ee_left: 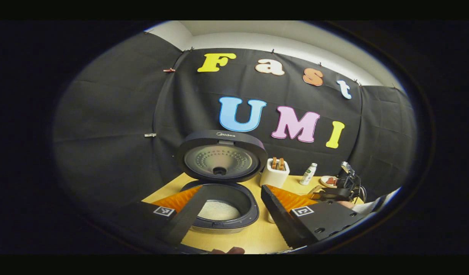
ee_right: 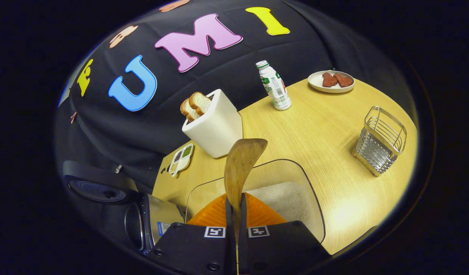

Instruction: Close the left gripper, press the button to open the rice cooker; take a wooden spoon from the chopstick holder with the right hand, scoop a spoonful of rice and pour it into the rice cooker, then put the wooden spoon back into the chopstick holder.

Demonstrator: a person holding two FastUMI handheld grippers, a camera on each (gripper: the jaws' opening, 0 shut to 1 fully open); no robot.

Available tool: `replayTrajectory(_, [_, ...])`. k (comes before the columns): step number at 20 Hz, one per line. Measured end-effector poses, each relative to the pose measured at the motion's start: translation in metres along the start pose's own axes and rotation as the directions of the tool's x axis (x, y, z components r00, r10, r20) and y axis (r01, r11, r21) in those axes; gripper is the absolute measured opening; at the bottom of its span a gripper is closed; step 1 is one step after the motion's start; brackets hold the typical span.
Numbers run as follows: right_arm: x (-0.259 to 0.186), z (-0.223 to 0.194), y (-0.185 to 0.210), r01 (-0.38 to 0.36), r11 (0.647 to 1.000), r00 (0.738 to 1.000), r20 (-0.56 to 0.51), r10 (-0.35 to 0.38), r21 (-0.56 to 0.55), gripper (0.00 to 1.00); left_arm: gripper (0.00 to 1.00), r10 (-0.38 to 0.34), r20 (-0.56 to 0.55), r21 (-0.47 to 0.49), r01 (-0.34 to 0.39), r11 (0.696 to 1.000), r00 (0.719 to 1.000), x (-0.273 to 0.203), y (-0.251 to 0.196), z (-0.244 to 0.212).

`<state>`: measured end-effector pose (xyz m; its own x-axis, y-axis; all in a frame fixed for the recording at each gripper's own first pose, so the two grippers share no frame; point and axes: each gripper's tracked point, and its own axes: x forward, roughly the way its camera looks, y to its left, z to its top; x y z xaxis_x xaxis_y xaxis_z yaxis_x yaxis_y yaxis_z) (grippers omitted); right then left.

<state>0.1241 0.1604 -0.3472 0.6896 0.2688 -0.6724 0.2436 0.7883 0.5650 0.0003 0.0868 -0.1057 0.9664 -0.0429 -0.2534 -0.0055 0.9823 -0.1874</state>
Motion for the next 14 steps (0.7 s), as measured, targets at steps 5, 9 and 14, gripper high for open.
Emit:
replayTrajectory(5, [-0.01, 0.017, -0.007, -0.072, 0.98, 0.997, 0.027, 0.068, 0.184, 0.07, 0.95, 0.005, -0.002, 0.002, -0.005, 1.0, 1.0, -0.004, -0.003, -0.001])
replayTrajectory(9, [-0.02, 0.029, -0.014, -0.123, 0.95, 0.992, 0.046, 0.114, 0.286, 0.07, 0.98, 0.005, 0.002, 0.01, -0.005, 1.0, 1.0, -0.007, -0.007, 0.0])
replayTrajectory(14, [-0.034, 0.035, -0.011, -0.193, 0.895, 0.981, 0.055, 0.186, 0.401, 0.07, 0.95, 0.016, -0.001, 0.001, -0.016, 1.0, 1.0, -0.009, -0.004, -0.004])
